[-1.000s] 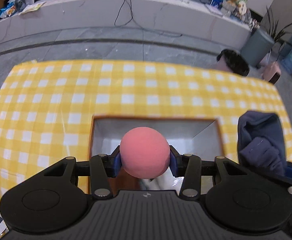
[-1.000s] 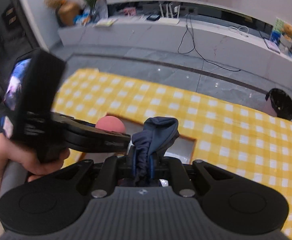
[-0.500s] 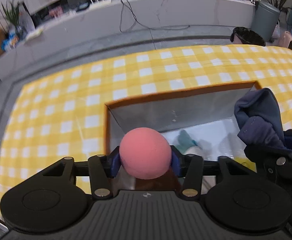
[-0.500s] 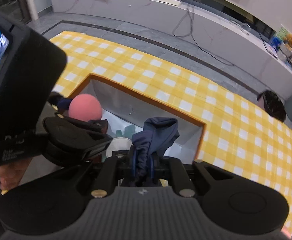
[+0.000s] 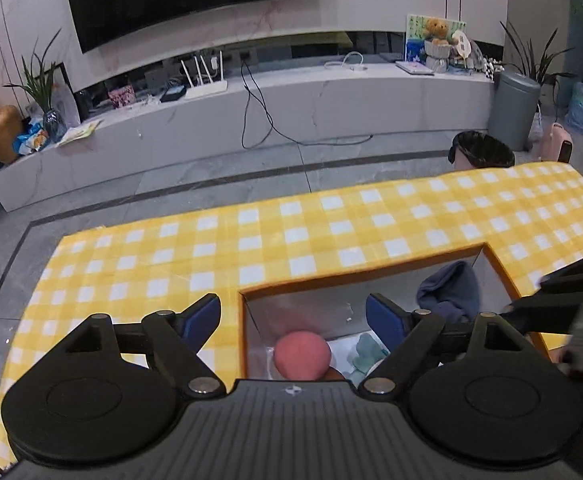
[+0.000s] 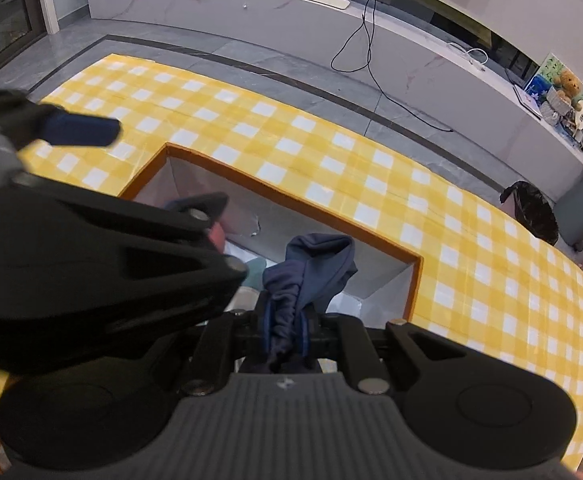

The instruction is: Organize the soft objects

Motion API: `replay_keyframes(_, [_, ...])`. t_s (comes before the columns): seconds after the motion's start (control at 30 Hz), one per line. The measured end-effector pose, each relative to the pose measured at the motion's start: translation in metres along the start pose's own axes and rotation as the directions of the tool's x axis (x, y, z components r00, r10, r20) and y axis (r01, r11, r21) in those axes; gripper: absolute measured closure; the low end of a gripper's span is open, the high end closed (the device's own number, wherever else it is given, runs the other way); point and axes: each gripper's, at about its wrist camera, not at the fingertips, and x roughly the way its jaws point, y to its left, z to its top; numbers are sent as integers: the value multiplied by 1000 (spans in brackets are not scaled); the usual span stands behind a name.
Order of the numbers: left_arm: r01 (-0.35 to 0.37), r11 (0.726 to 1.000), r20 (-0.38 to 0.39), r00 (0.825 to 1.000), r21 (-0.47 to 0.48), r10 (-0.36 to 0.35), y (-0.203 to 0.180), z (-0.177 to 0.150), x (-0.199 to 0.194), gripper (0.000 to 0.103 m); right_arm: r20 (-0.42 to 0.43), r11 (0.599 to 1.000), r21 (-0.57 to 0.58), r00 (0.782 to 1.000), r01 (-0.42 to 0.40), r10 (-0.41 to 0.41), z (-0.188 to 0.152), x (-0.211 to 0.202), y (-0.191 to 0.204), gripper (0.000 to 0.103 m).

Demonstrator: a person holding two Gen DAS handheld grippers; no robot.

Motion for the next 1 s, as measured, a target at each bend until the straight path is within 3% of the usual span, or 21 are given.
replay_keyframes(0.17, [-33,999,34,999,22,32,4,1,-5,6,-1,999,-4,999,41,-41,2,21,1,88])
replay_keyframes(0.3, [-98,995,113,989,22,95,7,-5,-14,6,3,998,-21,998,65,-65,1,30,2,82])
replay_keyframes(0.37, [-88,996,130,988,27,84,10,-6,-16,6,3,996,-18,996,87,-87,1,33,1,61])
replay_keyframes(0.5, [-81,997,125,989,14,79,16,-6,-15,6,44,992,-48,993,114,-112,1,32,6,42])
replay_keyframes(0.57, [-86,996,129,988,11,83,17,-8,-16,6,70,993,-61,992,106,-101,1,29,9,18])
replay_keyframes(0.67, [-51,998,166,985,-29,55,25,-10,-23,7,125,993,-102,991,67,-54,0,20,15,6])
replay_keyframes(0.87, [-105,994,243,964,-40,112,30,-2,-50,7,232,986,-144,971,86,-51,1,-12,27,3])
replay_keyframes(1.0, [-182,982,253,949,-44,187,24,3,-74,7,372,991,-129,928,35,15,-12,-57,31,3])
